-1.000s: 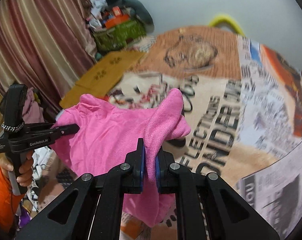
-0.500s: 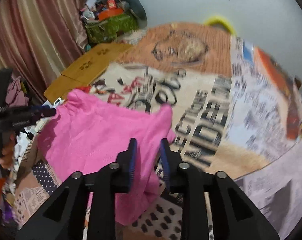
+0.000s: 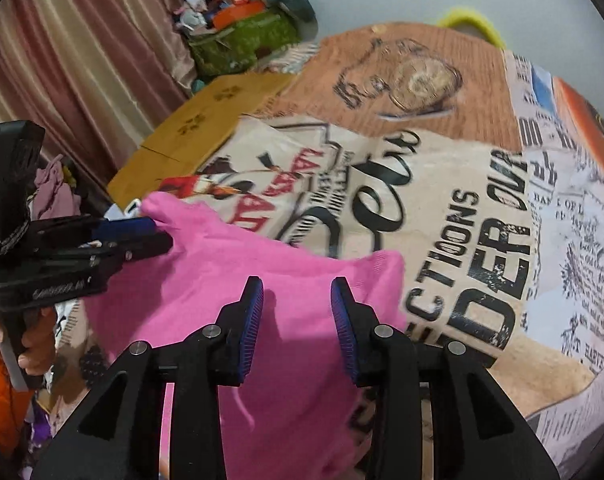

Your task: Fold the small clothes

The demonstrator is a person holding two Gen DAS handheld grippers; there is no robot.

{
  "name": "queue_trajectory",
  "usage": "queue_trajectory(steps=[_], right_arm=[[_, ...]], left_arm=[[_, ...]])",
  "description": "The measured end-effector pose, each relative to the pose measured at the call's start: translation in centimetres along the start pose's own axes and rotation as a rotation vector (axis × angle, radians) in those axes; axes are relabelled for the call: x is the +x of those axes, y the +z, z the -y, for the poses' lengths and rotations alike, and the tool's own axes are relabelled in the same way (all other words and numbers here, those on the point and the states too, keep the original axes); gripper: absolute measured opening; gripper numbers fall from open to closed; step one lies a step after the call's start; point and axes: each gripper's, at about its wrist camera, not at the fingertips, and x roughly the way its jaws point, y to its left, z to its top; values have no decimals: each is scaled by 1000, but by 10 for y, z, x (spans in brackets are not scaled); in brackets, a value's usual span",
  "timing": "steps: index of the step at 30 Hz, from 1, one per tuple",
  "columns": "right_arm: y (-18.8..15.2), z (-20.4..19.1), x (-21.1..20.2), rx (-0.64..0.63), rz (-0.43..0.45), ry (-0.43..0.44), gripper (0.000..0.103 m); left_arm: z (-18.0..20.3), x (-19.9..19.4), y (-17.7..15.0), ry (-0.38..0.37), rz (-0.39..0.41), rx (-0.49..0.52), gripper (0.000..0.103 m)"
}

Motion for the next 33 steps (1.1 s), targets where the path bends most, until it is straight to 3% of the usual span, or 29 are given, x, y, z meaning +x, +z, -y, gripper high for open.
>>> queue_trajectory(steps=[2,4,7,11,13,16,20,22,33], right_arm=[[-3,9,-1,16,-5,-10,32],[-8,13,-9,1,14,-58,32],[-13,9,-25,-39,38,-115,32],[-18,-6,-46,-73,70,-67,34],[-23,-21,-51,-112,65,-34,43],[-29,-40,-46,-159,23,17,44],[-38,-54,-27,-198,-67,37,44],[-43,-55,-18,-207,-106,24,44],[-72,-19,-50,-155,-110,-30,49]], left_arm=[[-13,7,5,91,-3,-18,39],[-25,4,5,109,0,-45,39],[-42,-13,0,86,16,-99,39],[-39,-43,-19,42,45,-61,39],[-33,-46,-29,16,37,-34,45],[-19,-44,-50,-22,3,4,52],[-2,-24,-70,37,-45,66,53],[-2,-21,-75,54,-41,73,61],[-63,-39,-105,67,-48,-88,70]])
